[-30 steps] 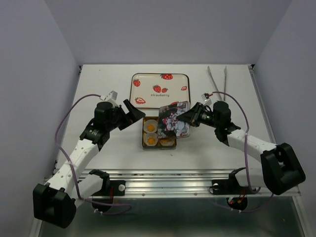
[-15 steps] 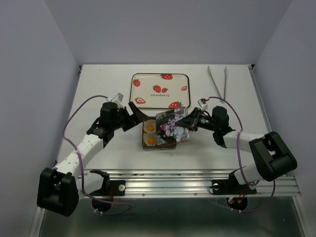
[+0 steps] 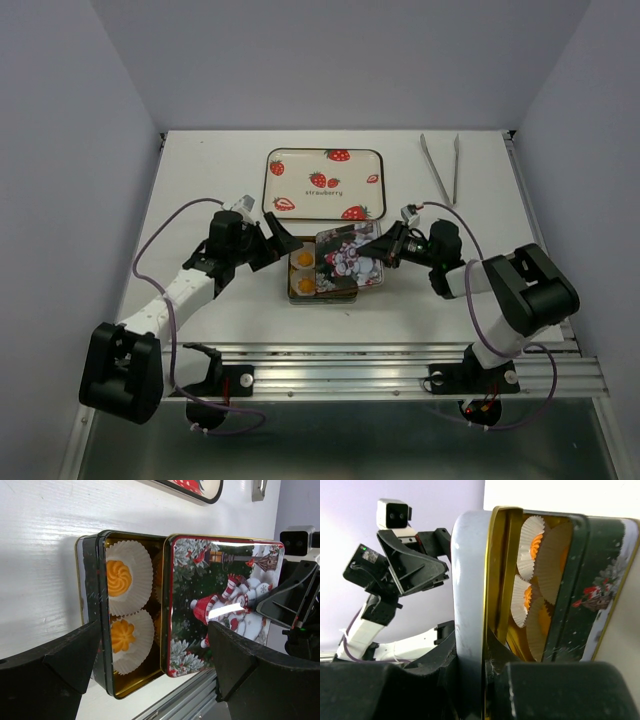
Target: Pack the cookies
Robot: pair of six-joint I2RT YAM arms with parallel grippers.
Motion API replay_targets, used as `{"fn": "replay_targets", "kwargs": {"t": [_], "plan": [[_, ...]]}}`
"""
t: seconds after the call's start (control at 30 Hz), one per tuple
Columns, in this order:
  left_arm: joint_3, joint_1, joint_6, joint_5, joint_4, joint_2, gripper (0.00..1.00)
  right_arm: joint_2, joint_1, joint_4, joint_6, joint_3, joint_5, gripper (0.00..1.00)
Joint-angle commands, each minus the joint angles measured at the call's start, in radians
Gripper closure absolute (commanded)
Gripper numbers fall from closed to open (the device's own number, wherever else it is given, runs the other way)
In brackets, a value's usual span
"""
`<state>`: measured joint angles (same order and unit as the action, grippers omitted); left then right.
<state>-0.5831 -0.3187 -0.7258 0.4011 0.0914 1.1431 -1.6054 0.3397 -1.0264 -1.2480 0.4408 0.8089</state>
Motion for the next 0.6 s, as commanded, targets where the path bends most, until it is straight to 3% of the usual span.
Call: {"fn": "replay_targets", "kwargs": {"t": [0.0,0.2,0.37,0.57], "plan": [[0.012,-0.002,0.029,0.03,0.067,0.013,0.01,-0.074,-0.028,-0.222,-0.051,-0.008,0.045,0.87],[-0.001,-0.002,0.052,0.044,0.076,0.058,0.01,-0.207,-0.038,-0.441,-0.151,0.012,0.101,0.85],[0.003,-0.002,0.054,0.042,0.082,0.067,0.01,-0.238,-0.038,-0.485,-0.168,0.01,0.119,0.81],[0.006,-0.002,0.052,0.028,0.087,0.081,0.01,-0.255,-0.038,-0.472,-0.163,0.013,0.119,0.68]]}}
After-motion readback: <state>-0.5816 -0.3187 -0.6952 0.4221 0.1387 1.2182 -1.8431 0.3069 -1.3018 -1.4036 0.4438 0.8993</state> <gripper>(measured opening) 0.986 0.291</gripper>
